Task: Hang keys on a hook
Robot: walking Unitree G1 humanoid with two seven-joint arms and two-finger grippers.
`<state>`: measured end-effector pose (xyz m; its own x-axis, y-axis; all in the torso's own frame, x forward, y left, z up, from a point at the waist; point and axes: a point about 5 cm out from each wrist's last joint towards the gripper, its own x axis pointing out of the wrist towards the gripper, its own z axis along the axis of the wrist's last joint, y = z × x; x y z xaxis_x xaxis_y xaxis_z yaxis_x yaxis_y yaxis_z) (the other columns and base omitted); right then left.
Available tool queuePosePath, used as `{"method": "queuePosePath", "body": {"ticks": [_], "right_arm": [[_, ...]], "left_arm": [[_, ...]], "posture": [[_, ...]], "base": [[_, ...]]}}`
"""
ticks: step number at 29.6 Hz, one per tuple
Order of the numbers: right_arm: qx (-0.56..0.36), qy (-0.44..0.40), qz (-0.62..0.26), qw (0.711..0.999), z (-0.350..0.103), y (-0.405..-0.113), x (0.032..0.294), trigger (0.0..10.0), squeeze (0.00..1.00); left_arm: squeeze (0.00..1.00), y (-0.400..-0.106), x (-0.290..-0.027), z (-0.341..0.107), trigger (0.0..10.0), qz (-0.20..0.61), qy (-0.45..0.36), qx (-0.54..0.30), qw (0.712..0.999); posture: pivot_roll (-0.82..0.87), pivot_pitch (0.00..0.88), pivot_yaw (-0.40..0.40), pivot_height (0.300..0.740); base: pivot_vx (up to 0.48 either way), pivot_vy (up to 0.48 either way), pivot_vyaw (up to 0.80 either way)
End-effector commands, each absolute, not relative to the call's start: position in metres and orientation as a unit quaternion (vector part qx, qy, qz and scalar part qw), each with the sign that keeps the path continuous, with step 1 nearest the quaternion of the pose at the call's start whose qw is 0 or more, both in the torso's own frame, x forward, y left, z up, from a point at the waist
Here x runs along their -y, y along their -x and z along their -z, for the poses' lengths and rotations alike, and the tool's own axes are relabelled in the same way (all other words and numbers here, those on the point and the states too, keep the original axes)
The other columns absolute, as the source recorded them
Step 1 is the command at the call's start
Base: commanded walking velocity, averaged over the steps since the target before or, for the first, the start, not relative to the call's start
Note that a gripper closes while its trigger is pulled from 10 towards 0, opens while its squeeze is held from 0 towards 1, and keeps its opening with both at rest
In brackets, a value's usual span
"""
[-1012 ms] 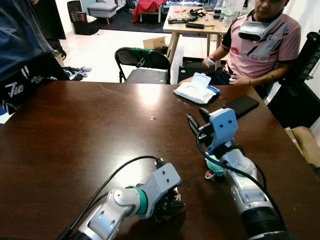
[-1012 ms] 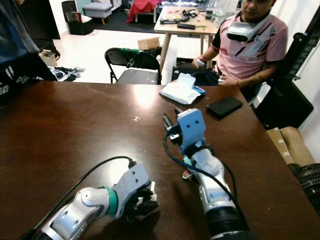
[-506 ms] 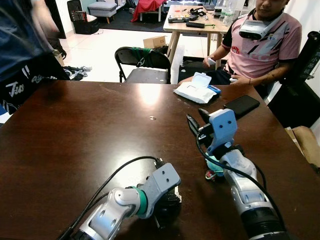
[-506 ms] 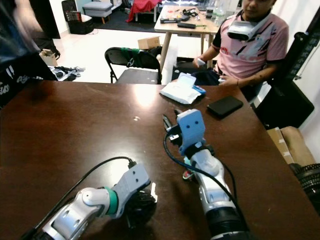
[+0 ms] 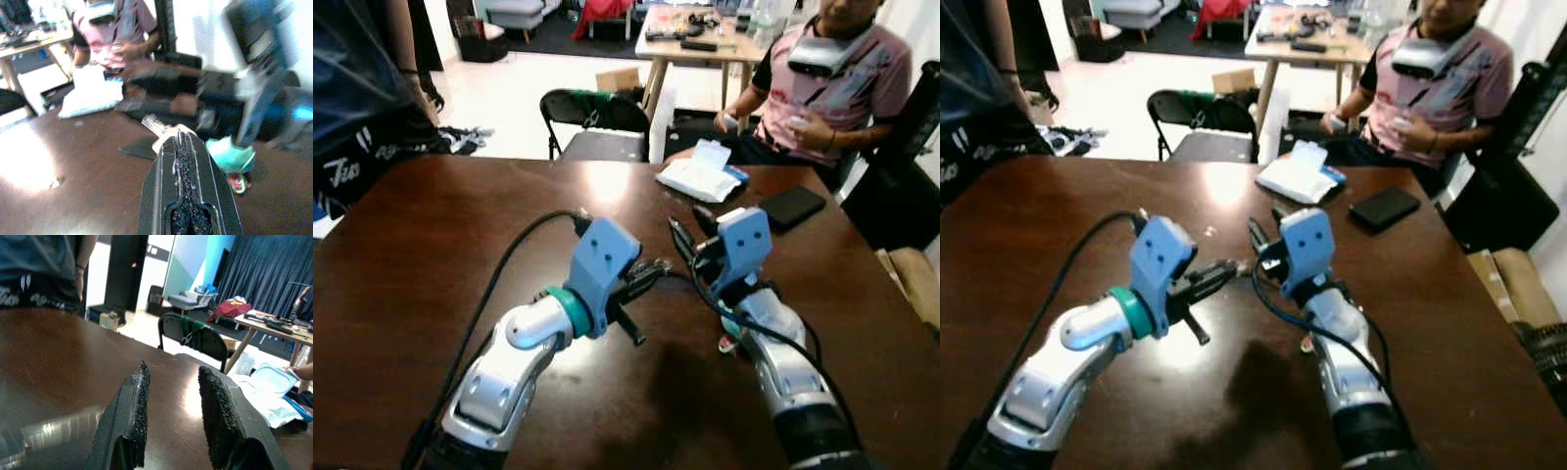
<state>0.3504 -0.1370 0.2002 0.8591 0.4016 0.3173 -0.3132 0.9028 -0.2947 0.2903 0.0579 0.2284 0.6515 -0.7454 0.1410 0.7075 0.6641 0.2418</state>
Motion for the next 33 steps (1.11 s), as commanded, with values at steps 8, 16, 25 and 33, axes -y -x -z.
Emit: {"method": "queuePosePath", "body": {"ticks": [8, 16, 25, 33], "right_arm": [[0.11, 0.126, -0.105, 0.98, -0.189, -0.354, 0.206, 10.0, 1.0], [0.072, 0.128, -0.111, 0.983, -0.192, -0.335, 0.255, 10.0, 1.0], [-0.075, 0.11, -0.35, 0.927, -0.152, -0.324, 0.223, 10.0, 1.0], [-0.132, 0.13, -0.364, 0.913, -0.132, -0.31, 0.238, 10.0, 0.0]], "left_arm": [[0.0, -0.287, -0.053, -0.236, 10.0, 0.394, -0.088, 0.131, 0.906], [0.0, -0.287, -0.053, -0.237, 10.0, 0.387, -0.085, 0.121, 0.91], [0.0, -0.288, -0.052, -0.237, 10.0, 0.382, -0.083, 0.12, 0.913], [0.0, -0.288, -0.053, -0.237, 10.0, 0.378, -0.081, 0.118, 0.915]], "posture": [[0.03, 0.05, 0.063, 0.74], [0.01, 0.051, 0.065, 0.74], [0.02, 0.044, 0.051, 0.74], [0.02, 0.047, 0.042, 0.74]], "base": [[0.0, 0.0, 0.0], [0.0, 0.0, 0.0], [0.0, 0.0, 0.0], [0.0, 0.0, 0.0]]}}
